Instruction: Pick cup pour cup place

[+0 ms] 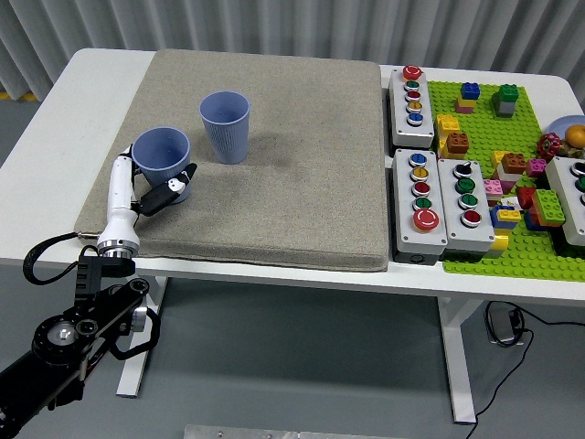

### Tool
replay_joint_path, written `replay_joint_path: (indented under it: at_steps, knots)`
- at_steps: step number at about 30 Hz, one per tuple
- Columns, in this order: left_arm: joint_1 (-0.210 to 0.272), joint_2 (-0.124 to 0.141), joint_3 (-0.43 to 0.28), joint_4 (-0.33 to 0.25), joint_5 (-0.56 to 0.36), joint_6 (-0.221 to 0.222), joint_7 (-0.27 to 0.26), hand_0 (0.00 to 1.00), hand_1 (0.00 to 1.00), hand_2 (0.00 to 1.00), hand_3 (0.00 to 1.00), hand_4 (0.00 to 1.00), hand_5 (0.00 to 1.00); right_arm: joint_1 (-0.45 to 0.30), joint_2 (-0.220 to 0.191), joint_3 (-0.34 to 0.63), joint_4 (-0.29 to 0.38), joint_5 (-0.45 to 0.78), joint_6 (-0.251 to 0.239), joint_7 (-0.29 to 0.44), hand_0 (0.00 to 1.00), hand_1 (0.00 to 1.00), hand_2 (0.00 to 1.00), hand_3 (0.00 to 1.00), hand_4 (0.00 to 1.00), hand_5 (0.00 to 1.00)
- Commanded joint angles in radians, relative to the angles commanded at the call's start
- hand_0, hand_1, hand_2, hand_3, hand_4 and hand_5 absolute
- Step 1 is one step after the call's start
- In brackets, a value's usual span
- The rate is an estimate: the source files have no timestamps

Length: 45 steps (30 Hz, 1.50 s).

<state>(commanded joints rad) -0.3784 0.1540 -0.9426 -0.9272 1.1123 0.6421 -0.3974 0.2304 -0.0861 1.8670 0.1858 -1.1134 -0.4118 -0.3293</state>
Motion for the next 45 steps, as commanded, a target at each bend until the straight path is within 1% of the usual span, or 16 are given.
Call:
replay_joint_path:
  at_steps: [1,2,6,7,8,13,14,19,20,31,32,37,38,43,44,45]
  knots:
    - [0.001,0.0,0.0,0.001,-0.002,-0.005,-0.001,0.587,0.611,0.61,0.558,0.738,0.229,0.0,0.0,0.0,0.0,-0.001,0.0,0.0,0.669,0.548,0.493,0.539,0.002,0.27]
    - [0.002,0.001,-0.002,0.002,0.011,-0.021,0.004,0.653,0.68,0.704,0.642,0.755,0.238,-0.001,0.0,0.001,0.0,-0.002,0.0,-0.001,0.669,0.548,0.493,0.539,0.002,0.271]
    - [0.006,0.002,-0.004,0.005,0.038,-0.058,0.01,0.653,0.68,0.704,0.642,0.755,0.238,-0.004,0.001,0.002,0.0,-0.006,-0.001,-0.002,0.669,0.548,0.493,0.539,0.002,0.271]
    - [0.006,0.002,-0.004,0.005,0.039,-0.059,0.009,0.653,0.68,0.704,0.642,0.755,0.238,-0.004,0.001,0.002,0.0,-0.006,-0.001,-0.002,0.669,0.548,0.493,0.539,0.002,0.271]
    - [0.007,0.001,-0.004,0.006,0.041,-0.06,0.009,0.678,0.707,0.766,0.716,0.786,0.256,-0.004,0.001,0.002,0.0,-0.006,0.0,-0.002,0.669,0.548,0.493,0.539,0.002,0.271]
    - [0.011,0.001,-0.01,0.004,0.058,-0.072,0.011,0.678,0.707,0.766,0.716,0.786,0.256,-0.006,0.001,0.001,0.001,-0.006,0.0,-0.003,0.669,0.548,0.493,0.539,0.002,0.271]
    - [0.011,0.001,-0.012,0.003,0.06,-0.074,0.011,0.726,0.757,0.873,0.856,0.924,0.409,-0.007,0.001,0.001,0.001,-0.006,0.0,-0.003,0.67,0.548,0.493,0.54,0.002,0.271]
    - [0.013,0.003,-0.018,0.0,0.069,-0.082,0.015,0.726,0.757,0.873,0.856,0.924,0.409,-0.008,0.001,0.003,0.001,-0.01,0.001,-0.004,0.67,0.548,0.493,0.54,0.002,0.271]
    - [0.014,0.003,-0.02,0.0,0.071,-0.084,0.016,0.742,0.778,0.901,0.889,0.937,0.429,-0.009,0.001,0.003,0.001,-0.011,0.002,-0.004,0.67,0.548,0.493,0.539,0.002,0.272]
    - [0.012,0.002,-0.038,-0.006,0.083,-0.088,0.013,0.747,0.79,0.906,0.898,0.94,0.439,-0.004,0.0,0.003,0.0,-0.007,0.003,-0.004,0.67,0.548,0.493,0.539,0.002,0.271]
    - [0.012,0.002,-0.04,-0.006,0.083,-0.09,0.011,0.764,0.809,0.91,0.9,0.948,0.443,-0.004,0.0,0.003,0.0,-0.006,0.003,-0.003,0.669,0.548,0.494,0.539,0.002,0.27]
    - [0.015,0.004,-0.049,-0.013,0.088,-0.098,0.01,0.764,0.809,0.91,0.9,0.948,0.443,-0.001,-0.001,0.002,0.0,-0.004,0.003,-0.003,0.669,0.548,0.494,0.539,0.002,0.27]
    - [0.016,0.004,-0.05,-0.014,0.089,-0.099,0.011,0.79,0.838,0.93,0.906,0.95,0.438,-0.001,-0.001,0.002,0.0,-0.005,0.003,-0.003,0.669,0.548,0.494,0.539,0.002,0.269]
    - [0.02,0.003,-0.06,-0.018,0.096,-0.102,0.01,0.79,0.838,0.93,0.906,0.95,0.438,-0.001,-0.001,0.003,0.0,-0.005,0.003,-0.003,0.669,0.548,0.494,0.539,0.002,0.269]
    - [0.021,0.004,-0.063,-0.019,0.097,-0.103,0.009,0.842,0.901,0.987,0.969,0.953,0.435,-0.001,0.0,0.004,0.0,-0.007,0.003,-0.004,0.669,0.548,0.494,0.539,0.002,0.269]
    - [0.021,0.004,-0.065,-0.02,0.098,-0.104,0.009,0.842,0.901,0.987,0.969,0.953,0.435,-0.001,0.0,0.004,0.0,-0.008,0.003,-0.004,0.669,0.548,0.494,0.539,0.002,0.269]
